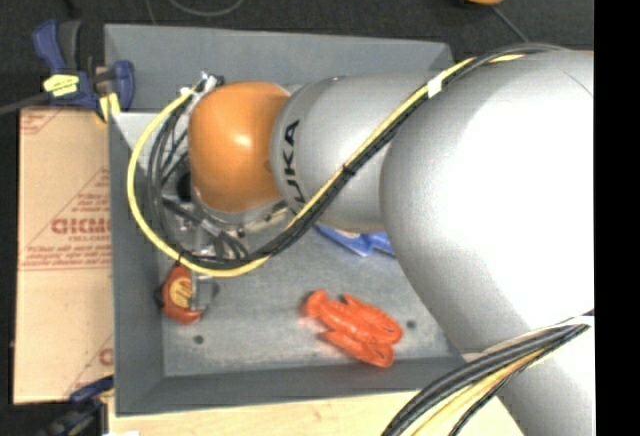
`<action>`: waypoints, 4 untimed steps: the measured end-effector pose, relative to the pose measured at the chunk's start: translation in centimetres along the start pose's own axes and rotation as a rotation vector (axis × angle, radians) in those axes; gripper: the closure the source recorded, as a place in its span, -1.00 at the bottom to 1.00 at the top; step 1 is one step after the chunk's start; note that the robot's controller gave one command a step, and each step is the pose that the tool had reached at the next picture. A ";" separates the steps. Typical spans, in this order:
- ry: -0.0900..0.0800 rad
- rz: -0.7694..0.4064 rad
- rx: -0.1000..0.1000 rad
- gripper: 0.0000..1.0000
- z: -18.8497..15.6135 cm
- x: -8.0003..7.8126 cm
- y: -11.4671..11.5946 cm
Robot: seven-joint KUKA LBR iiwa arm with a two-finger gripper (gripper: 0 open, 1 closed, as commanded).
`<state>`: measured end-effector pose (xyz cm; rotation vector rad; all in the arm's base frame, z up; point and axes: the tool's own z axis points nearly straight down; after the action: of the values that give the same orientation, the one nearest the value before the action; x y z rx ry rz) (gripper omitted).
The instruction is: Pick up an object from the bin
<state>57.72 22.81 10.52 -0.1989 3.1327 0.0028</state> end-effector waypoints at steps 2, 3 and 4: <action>-0.004 -0.508 -0.003 1.00 2.0 -0.1 -0.3; 0.000 -0.543 0.001 1.00 -2.2 -0.8 -0.5; 0.001 -0.612 -0.001 -1.00 -9.1 5.1 -2.0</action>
Offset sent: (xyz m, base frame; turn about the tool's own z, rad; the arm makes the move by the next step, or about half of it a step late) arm 0.0000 0.0000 0.0000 0.0000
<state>52.89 20.17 19.63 -1.1335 2.9275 0.0022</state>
